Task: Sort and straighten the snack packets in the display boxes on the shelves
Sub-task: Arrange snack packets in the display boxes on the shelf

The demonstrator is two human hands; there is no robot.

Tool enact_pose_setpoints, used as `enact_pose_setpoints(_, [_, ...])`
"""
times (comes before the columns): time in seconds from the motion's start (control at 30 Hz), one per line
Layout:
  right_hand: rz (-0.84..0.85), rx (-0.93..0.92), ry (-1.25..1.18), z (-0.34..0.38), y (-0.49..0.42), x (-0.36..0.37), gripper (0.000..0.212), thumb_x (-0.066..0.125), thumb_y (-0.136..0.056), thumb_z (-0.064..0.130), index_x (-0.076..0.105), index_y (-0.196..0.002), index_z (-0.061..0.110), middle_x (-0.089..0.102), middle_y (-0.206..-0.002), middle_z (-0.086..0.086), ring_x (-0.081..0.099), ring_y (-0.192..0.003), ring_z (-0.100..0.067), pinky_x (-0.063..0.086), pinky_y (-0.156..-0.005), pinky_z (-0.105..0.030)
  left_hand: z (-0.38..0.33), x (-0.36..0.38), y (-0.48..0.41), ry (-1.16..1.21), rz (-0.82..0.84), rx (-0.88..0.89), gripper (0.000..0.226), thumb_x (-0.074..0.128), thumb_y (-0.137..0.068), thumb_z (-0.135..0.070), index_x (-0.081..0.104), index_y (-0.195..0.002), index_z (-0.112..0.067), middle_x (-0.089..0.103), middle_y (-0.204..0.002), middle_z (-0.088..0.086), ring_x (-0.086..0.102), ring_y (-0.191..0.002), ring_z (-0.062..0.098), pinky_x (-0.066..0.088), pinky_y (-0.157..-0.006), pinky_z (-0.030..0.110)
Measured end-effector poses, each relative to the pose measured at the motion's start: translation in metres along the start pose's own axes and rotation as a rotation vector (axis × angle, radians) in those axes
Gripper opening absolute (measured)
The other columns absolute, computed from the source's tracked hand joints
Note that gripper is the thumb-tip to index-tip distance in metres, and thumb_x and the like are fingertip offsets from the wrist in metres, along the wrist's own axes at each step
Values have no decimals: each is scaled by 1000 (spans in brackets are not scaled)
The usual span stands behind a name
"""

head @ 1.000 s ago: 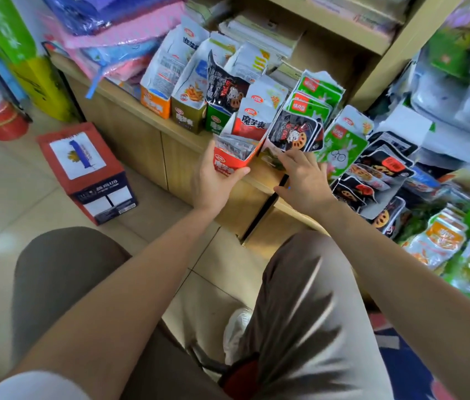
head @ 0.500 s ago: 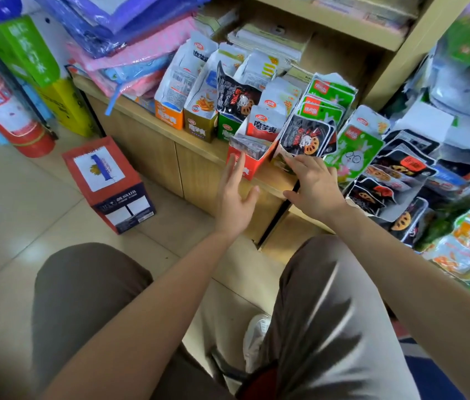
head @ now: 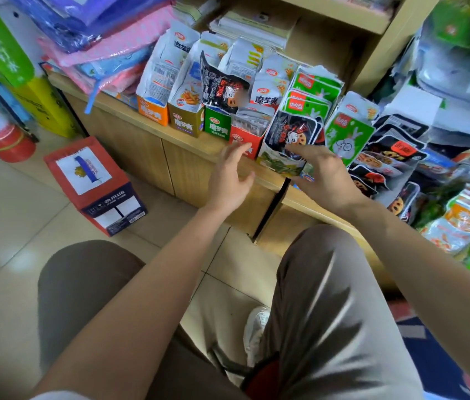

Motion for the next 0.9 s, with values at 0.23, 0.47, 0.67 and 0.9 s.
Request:
enact_pose_setpoints(0.23, [-311,101,282,-18,66,-18,50,74,-77,7,65,-125,15,63,-123,-4,51,-112,-32,37,-86,-44,-35,39,5,-215,45,211,83,79,-82,-15,39,-154,-29,11,-163,10,21,-150,27,13,-117,24])
enact_pose_setpoints(0.47, [-254,85,421,-31,84,-3,62,80,-71,12,62,-130,13,62,-132,-3,43,-127,-30,36,-90,-49,-38,43,1,-214,20,147,50,84,-76,-18,58,-118,-26,17,-158,8,33,-140,30,30,-112,25])
enact_pose_setpoints(0.67, [-353,42,315,-33,81,-16,42,72,-79,7,68,-120,12,69,-115,-1,45,-117,-27,28,-84,-39,-46,25,23,-58,-97,190,55,91,-69,-23,56,-108,-7,40,-139,18,52,-121,28,36,-104,10])
enact_pose_setpoints(0.9, [-344,14,486,-36,78,-17,36,72,-82,20,69,-117,13,66,-115,-1,49,-113,-30,29,-87,-44,-24,41,27,187,-146,-143,134,94,-60,-47,8,-158,-16,30,-160,8,32,-147,19,34,-119,43])
Point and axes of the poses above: each hand's wrist, its own y-axis away from the middle knuckle, its own x-axis out of the palm, z = x × y, the point moved 10 cm from there along -y, towards the middle knuckle
